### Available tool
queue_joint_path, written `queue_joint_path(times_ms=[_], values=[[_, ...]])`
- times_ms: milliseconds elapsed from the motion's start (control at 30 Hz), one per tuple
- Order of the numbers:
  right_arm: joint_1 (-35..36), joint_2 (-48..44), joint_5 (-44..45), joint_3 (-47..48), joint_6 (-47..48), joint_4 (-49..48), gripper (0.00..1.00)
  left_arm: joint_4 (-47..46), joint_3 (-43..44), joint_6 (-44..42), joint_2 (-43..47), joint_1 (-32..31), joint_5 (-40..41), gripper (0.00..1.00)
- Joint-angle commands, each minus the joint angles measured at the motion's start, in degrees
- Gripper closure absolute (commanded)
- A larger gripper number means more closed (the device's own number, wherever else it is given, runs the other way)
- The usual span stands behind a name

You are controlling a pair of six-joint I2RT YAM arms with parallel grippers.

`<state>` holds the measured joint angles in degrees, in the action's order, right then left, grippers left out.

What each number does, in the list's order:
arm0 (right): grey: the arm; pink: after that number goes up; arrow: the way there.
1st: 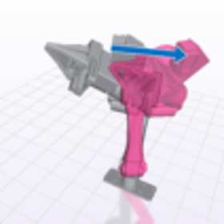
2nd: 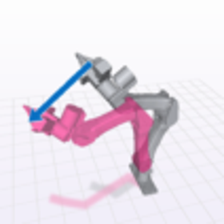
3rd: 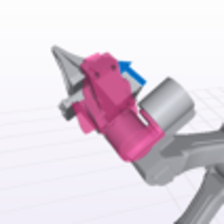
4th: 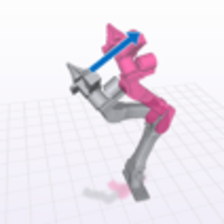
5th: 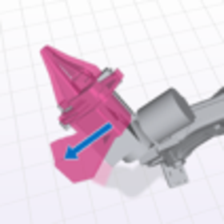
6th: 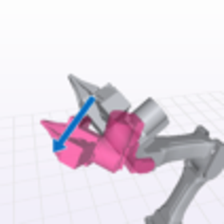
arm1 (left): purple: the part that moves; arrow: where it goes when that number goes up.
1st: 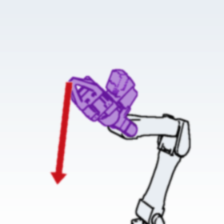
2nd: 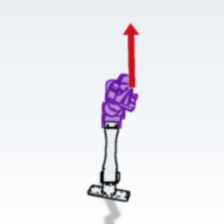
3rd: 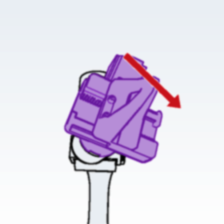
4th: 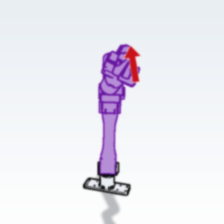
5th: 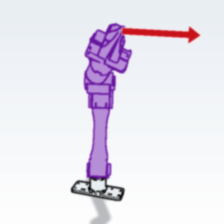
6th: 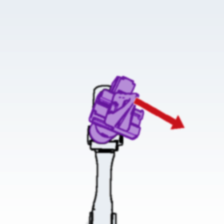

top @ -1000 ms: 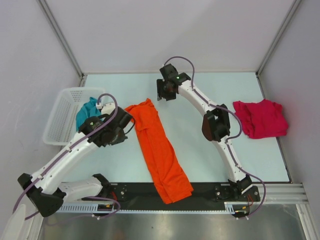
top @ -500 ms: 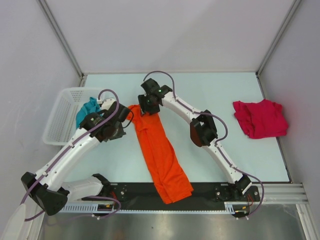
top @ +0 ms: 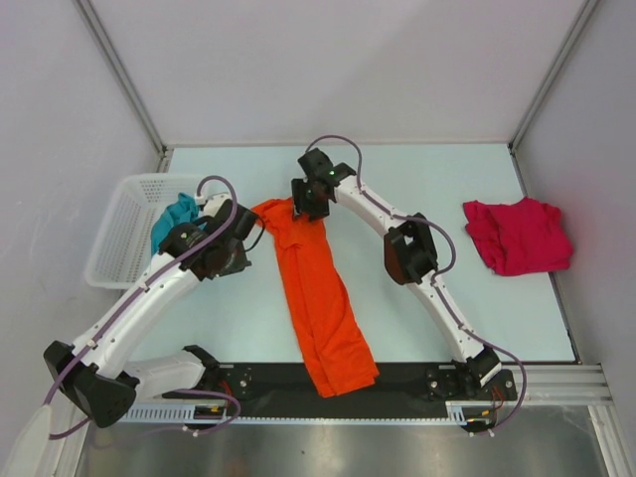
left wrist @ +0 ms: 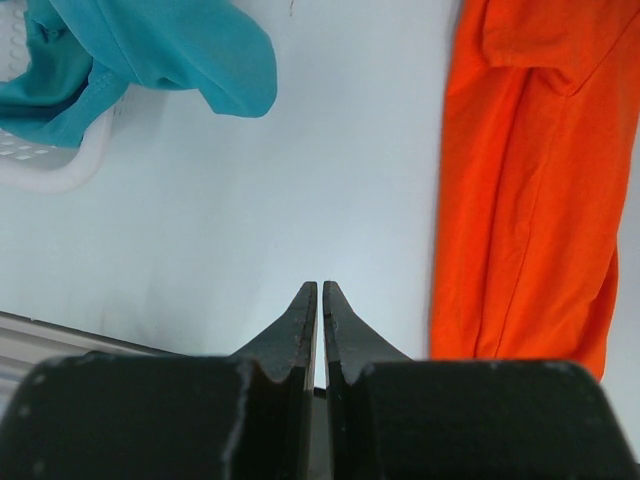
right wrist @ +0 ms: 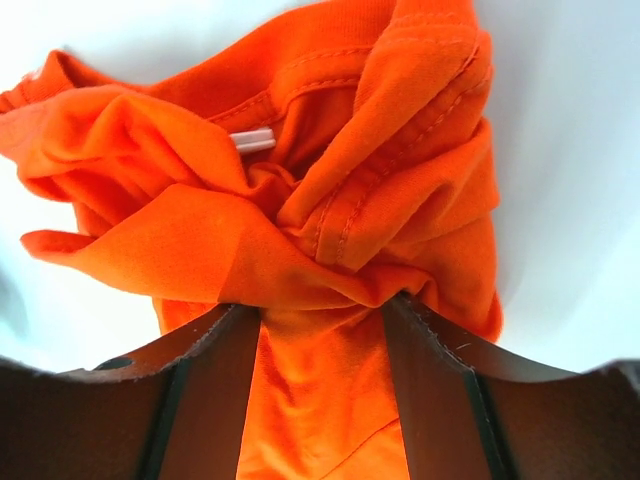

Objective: Fold and stack the t-shirts
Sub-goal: Rotate the tshirt 90 degrees

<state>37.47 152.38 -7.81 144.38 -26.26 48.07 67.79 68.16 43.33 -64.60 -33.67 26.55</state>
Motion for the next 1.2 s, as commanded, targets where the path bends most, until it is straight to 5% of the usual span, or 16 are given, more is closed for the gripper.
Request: queue_joint_path(times_ms=[0, 300, 867, 1167], values=[[-5.39, 1.96, 10.35, -0.24, -1.69, 2.01, 0.43, -1.26, -0.92, -1.67, 0.96, 1.24, -0.44, 0.91], [-12.60, 1.43, 16.70, -0.15, -2.31, 4.57, 0.43, -3.01, -2.59, -2.64, 1.32, 2.12, -2.20, 0.91], [-10.41, -14.55, 16.86, -1.09, 3.32, 9.05, 0.43, -13.56, -13.49, -4.57, 1.41, 0.72, -10.27, 0.93], [-4.00, -26.84, 21.08, -13.22, 1.92, 11.87, 0.43, -17.78, -18.23, 2.53, -2.10, -13.51, -11.69, 0.94]])
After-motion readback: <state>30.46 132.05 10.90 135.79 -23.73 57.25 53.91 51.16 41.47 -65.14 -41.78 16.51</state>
